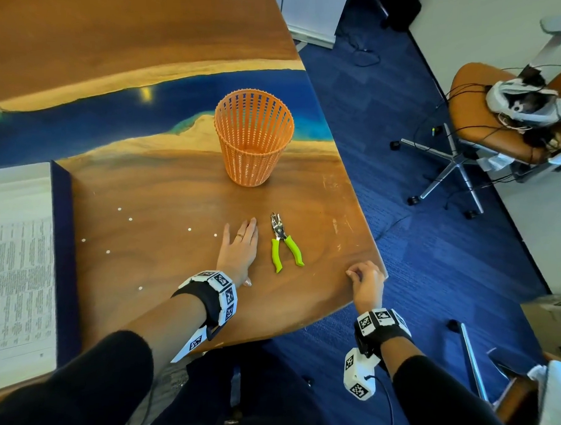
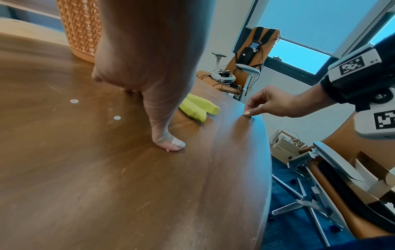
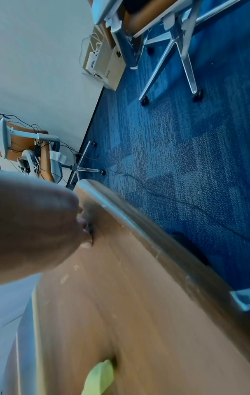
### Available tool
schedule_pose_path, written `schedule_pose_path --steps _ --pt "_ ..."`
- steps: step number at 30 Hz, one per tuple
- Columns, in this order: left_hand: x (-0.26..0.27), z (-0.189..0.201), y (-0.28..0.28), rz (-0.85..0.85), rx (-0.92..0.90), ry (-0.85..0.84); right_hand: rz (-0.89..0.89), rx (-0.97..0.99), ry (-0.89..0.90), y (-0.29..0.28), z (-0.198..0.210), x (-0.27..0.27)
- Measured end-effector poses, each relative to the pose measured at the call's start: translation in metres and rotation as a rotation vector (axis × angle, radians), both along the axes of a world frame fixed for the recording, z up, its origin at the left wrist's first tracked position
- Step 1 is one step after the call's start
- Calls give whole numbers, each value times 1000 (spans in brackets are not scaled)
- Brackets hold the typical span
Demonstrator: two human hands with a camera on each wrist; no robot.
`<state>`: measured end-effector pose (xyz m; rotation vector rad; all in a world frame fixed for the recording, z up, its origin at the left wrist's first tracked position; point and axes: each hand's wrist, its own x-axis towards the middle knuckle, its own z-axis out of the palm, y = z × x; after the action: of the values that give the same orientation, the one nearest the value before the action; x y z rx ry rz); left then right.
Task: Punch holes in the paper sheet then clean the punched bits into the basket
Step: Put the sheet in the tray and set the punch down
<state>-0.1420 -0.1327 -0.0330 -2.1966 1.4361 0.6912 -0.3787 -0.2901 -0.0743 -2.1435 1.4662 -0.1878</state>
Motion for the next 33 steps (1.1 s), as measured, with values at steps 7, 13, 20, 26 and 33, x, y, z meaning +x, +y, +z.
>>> schedule_pose_path --steps 7,13,20,26,33 --pt "1 1 2 6 -16 19 27 26 148 1 -6 2" --pt "10 0 7 -8 -73 42 -13 57 207 6 -2 8" --pt "43 8 32 86 -122 54 57 -15 -31 -13 39 90" --pt "83 13 70 198 -83 37 225 -170 -383 -30 111 210" --pt "94 7 105 264 -17 55 439 -221 -587 -29 162 289"
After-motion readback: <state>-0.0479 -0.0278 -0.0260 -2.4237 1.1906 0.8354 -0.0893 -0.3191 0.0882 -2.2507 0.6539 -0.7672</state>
